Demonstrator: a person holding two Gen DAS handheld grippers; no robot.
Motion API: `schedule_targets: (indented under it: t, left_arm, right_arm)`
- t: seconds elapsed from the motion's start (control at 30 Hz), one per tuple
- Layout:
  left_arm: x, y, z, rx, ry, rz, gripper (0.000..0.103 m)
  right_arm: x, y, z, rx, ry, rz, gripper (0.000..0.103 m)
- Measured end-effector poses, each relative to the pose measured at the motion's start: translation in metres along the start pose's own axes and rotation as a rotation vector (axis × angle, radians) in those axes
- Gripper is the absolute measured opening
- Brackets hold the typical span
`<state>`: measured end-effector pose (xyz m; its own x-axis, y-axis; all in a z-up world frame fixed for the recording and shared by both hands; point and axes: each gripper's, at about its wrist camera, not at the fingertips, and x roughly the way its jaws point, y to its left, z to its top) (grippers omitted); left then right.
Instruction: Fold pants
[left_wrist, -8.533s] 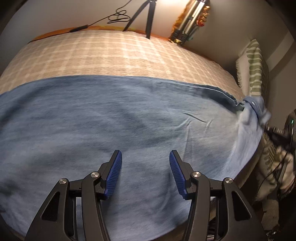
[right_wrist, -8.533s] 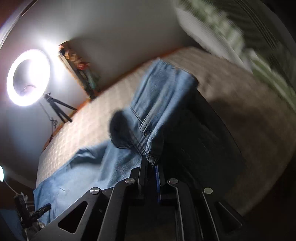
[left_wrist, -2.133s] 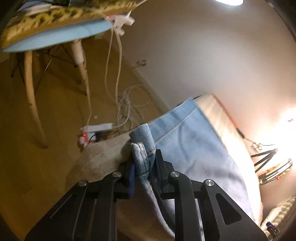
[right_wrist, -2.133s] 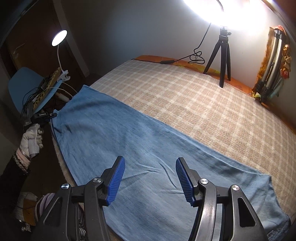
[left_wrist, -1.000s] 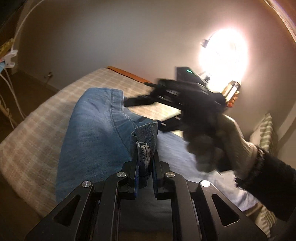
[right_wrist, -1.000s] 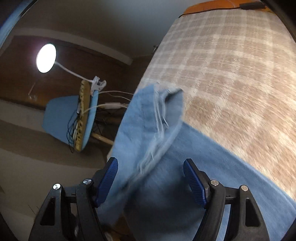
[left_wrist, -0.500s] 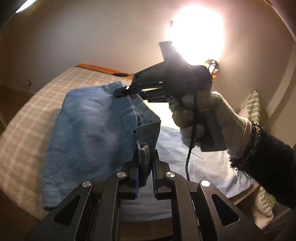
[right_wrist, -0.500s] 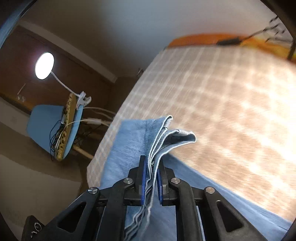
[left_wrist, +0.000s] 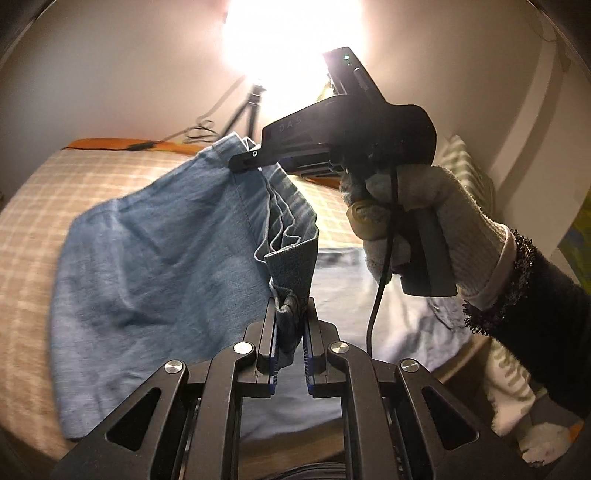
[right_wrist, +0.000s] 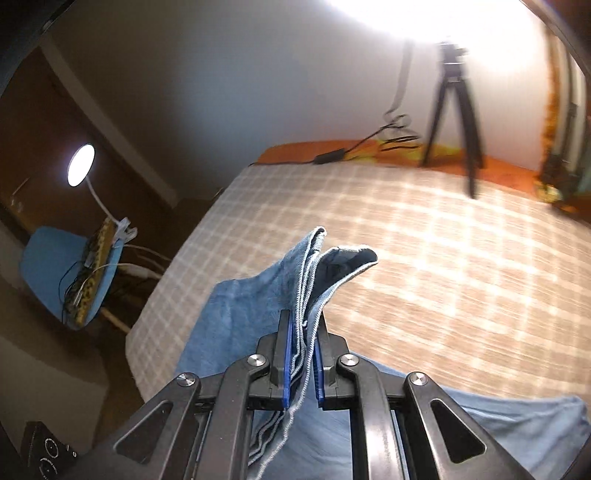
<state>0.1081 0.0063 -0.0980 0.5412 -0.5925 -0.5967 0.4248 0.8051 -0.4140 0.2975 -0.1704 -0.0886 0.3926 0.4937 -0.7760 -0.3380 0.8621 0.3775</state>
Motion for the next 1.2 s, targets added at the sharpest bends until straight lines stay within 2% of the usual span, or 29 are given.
schedule_targets:
  t: [0.33, 0.57, 0.87, 1.03, 1.2]
  left_arm:
    - [0.008, -0.056, 0.007, 0.13, 0.048, -0.085, 0.009]
    - [0.04, -0.117, 0.012, 0.254, 0.147, -0.179, 0.009]
    - [0.086, -0.197, 0.006, 0.365, 0.233, -0.309, 0.009]
    - [0.114, -0.241, -0.005, 0.433, 0.282, -0.37, 0.009]
    - [0.139, -0.273, -0.016, 0.486, 0.332, -0.402, 0.009]
  right_arm:
    - [-0.069, -0.063, -0.031, 0.069, -0.073, -0.091, 0.007]
    - [-0.13, -0.12, -0.062, 0.128, -0.125, -0.166, 0.007]
    - [-0.205, -0.197, -0.11, 0.221, -0.171, -0.264, 0.007]
    - [-0.237, -0.235, -0.129, 0.272, -0.179, -0.318, 0.007]
    - [-0.254, -0.272, -0.153, 0.342, -0.181, -0.334, 0.007]
